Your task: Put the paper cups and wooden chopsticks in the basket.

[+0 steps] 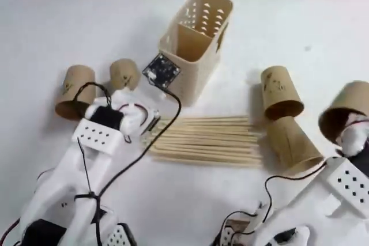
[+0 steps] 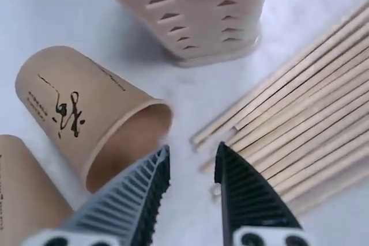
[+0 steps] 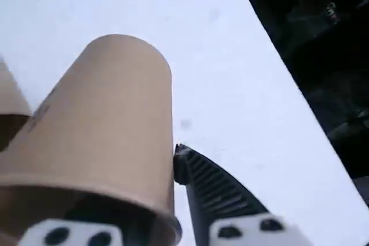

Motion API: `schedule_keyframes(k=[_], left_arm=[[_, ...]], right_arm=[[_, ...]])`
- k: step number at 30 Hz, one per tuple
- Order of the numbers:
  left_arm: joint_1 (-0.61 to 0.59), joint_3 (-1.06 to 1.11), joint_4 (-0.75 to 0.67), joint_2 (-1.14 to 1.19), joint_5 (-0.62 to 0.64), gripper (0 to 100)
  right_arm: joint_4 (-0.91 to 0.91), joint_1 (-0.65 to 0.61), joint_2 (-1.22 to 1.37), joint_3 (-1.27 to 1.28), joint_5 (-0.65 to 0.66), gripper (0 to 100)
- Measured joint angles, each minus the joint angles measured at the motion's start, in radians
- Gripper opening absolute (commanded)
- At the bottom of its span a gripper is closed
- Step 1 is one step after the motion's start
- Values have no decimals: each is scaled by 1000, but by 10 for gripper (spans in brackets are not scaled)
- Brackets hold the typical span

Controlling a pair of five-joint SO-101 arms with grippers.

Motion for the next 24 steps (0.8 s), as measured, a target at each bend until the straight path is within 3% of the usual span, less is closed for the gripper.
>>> schedule_keyframes(k=[6,11,18,24], left_arm=[[0,0,0,0,40,146],[-55,0,-9,0,104,146],[-141,0,-46,0,204,146],[-160,0,-74,0,222,146]], right_arm=[[358,-279,80,-356,-187,15],[539,-543,184,-617,-313,15],[588,-813,339,-947,-453,15],[520,-927,529,-1117,-506,15]])
